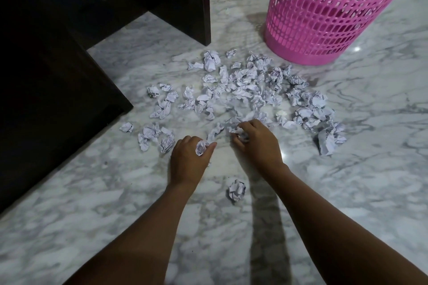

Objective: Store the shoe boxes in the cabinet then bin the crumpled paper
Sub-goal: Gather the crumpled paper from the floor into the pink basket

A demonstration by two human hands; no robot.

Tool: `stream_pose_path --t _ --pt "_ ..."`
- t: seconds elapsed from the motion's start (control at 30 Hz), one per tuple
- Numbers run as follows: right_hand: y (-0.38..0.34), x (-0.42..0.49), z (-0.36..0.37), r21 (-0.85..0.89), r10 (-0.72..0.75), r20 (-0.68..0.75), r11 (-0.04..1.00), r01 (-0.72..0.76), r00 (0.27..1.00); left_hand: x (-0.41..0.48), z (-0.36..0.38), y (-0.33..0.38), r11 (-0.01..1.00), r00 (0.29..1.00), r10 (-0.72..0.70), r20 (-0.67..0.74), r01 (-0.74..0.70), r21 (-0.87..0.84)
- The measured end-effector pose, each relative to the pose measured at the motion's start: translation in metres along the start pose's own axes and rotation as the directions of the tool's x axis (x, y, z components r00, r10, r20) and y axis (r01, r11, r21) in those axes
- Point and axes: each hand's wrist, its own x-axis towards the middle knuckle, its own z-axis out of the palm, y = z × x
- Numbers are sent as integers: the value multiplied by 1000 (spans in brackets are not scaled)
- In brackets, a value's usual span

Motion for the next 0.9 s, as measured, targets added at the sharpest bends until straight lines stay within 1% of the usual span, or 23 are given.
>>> stream_pose_path --t 0.1,0.17,0.27,0.4,0.5,0.6,0.67,0.77,0.83,0.9 --pt "-1 -7 -2 20 7 16 1000 -7 1000 -5 -4 4 997 999 -26 31 28 -65" --pt "-2 -10 -6 40 10 59 999 -13 998 -12 -8 10 995 999 -21 37 25 -94" --pt "-3 -13 -19 119 -12 122 993 -2 992 -24 -13 20 990 996 75 45 -69 -126" --pt "-7 -17 -40 265 72 95 960 -95 993 -37 -20 37 964 971 205 122 -179 -195" --pt "-11 -22 -48 380 140 46 913 -147 989 -48 -21 42 958 934 281 221 -257 -130" --pt "-14 -25 -55 439 152 52 884 -159 987 -60 -16 40 945 889 318 330 -325 -37" --pt "-14 -28 -58 418 139 51 896 -148 989 -68 -12 39 948 893 302 334 -318 -7" --pt "-9 -34 -59 334 122 30 934 -125 992 -73 -8 39 953 919 298 259 -302 -24" --pt "-2 -41 -53 240 92 46 966 -100 995 -73 -8 38 965 935 258 245 -262 -18" --pt "5 -52 -43 120 16 82 992 -25 997 -72 -9 37 982 953 189 235 -189 -22"
